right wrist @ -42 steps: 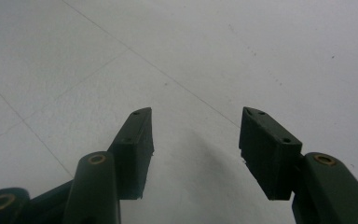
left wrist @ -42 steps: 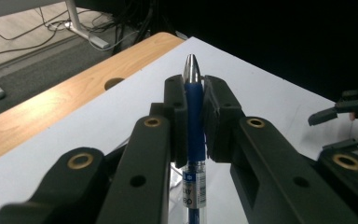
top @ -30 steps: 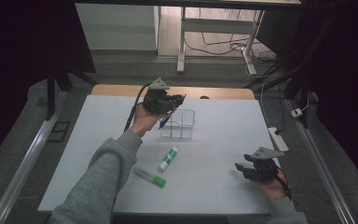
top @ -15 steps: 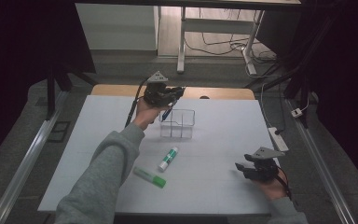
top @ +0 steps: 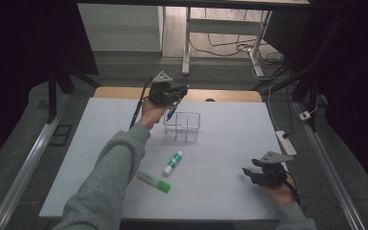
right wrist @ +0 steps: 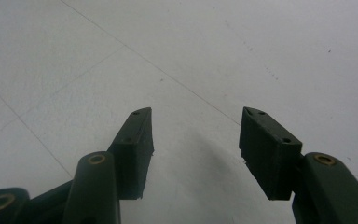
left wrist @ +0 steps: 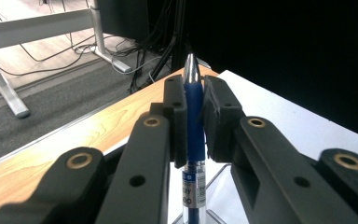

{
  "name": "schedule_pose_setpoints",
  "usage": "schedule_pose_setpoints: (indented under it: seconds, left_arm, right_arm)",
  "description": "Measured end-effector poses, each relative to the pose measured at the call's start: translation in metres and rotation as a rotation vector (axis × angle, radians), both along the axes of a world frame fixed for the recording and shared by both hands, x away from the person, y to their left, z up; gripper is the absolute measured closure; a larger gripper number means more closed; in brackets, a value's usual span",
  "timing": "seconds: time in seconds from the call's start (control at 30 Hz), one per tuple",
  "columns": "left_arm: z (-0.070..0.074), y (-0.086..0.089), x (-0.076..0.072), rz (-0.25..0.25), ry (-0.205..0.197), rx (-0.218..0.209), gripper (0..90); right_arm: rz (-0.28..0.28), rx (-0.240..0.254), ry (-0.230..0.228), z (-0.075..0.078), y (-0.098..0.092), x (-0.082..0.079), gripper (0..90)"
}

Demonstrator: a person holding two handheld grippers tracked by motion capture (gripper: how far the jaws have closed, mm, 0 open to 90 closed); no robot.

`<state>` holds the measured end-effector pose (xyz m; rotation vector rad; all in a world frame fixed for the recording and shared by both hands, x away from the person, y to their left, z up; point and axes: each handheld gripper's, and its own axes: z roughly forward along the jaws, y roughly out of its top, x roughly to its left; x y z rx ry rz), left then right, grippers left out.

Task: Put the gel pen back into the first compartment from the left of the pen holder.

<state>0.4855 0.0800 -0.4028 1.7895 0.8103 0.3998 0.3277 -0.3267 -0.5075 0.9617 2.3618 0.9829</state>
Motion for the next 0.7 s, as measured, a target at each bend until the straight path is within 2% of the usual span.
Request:
schedule_pose_setpoints:
  seconds: [0.6,0.67,0.7]
  left_arm:
    - [-0.0017,0.0044,0.001,0.0,0.012,0.004,78.4]
    - [-0.0015,0.0042,0.0002,0.01,0.007,0.018,76.4]
    - [-0.0012,0.0044,-0.0001,0.007,0.007,0.02,71.6]
  right_arm:
    - [0.007,-0.008,0.018,-0.0022,0.0022,0.001,44.3]
    - [0.008,-0.009,0.018,-0.0023,0.002,0.001,44.3]
    - [0.007,-0.009,0.018,-0.0023,0.0021,0.001,44.3]
